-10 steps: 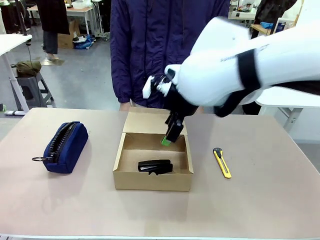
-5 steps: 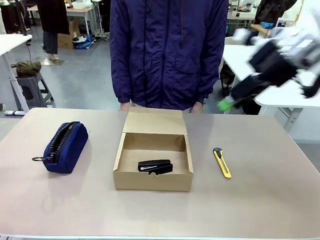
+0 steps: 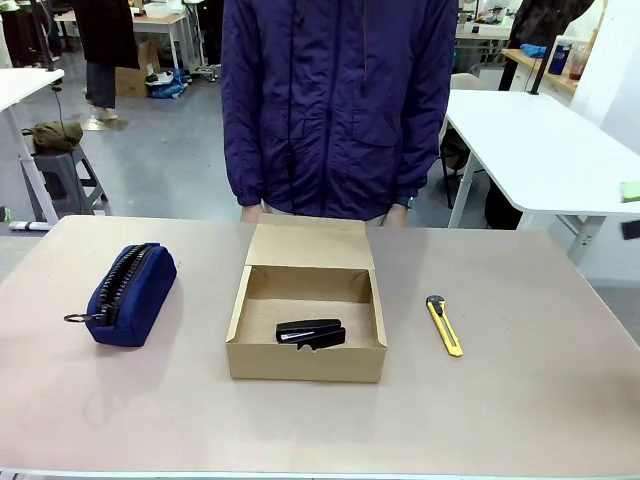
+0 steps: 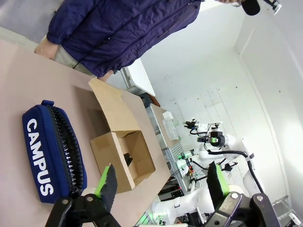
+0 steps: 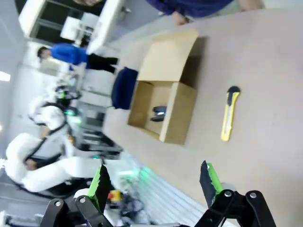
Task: Pack the item into the box.
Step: Pick up the item indicated by the person and place it inside the Mailer Box.
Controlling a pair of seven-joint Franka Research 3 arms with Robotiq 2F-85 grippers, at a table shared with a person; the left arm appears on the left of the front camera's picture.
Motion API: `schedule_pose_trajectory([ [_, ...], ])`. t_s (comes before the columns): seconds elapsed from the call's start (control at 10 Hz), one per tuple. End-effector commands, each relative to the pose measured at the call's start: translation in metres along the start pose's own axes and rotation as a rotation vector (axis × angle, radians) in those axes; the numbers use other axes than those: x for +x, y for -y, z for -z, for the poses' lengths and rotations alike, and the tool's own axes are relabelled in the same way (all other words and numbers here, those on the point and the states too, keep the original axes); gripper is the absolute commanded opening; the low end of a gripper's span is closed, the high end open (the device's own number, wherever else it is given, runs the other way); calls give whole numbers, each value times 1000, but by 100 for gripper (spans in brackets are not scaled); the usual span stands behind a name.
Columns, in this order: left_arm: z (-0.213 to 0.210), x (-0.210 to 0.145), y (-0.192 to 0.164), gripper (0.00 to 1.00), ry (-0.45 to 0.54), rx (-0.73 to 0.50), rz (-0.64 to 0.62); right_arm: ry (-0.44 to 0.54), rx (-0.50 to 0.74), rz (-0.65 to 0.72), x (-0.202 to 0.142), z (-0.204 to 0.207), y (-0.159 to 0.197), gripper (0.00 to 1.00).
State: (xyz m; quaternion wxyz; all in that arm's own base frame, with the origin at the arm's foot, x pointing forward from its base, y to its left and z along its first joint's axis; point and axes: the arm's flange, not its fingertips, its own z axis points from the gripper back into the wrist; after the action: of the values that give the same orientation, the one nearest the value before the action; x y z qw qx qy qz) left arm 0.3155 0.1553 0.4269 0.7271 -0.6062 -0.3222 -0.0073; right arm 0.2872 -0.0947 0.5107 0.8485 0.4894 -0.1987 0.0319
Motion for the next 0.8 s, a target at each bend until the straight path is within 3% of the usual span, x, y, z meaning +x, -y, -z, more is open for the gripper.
schedule_pose_trajectory([
  [0.0, 2, -2, 2, 100, 11, -20, 22, -46, 187, 57, -8, -15, 37, 100],
  [0.2, 2, -2, 2, 100, 11, -20, 22, -192, 299, 79, 4, -37, 73, 100],
  [0.5, 2, -2, 2, 100, 11, -20, 22, -217, 316, 73, 11, -30, 88, 100],
  [0.7, 2, -2, 2, 100, 11, -20, 22, -211, 251, 69, 6, -14, 85, 100],
])
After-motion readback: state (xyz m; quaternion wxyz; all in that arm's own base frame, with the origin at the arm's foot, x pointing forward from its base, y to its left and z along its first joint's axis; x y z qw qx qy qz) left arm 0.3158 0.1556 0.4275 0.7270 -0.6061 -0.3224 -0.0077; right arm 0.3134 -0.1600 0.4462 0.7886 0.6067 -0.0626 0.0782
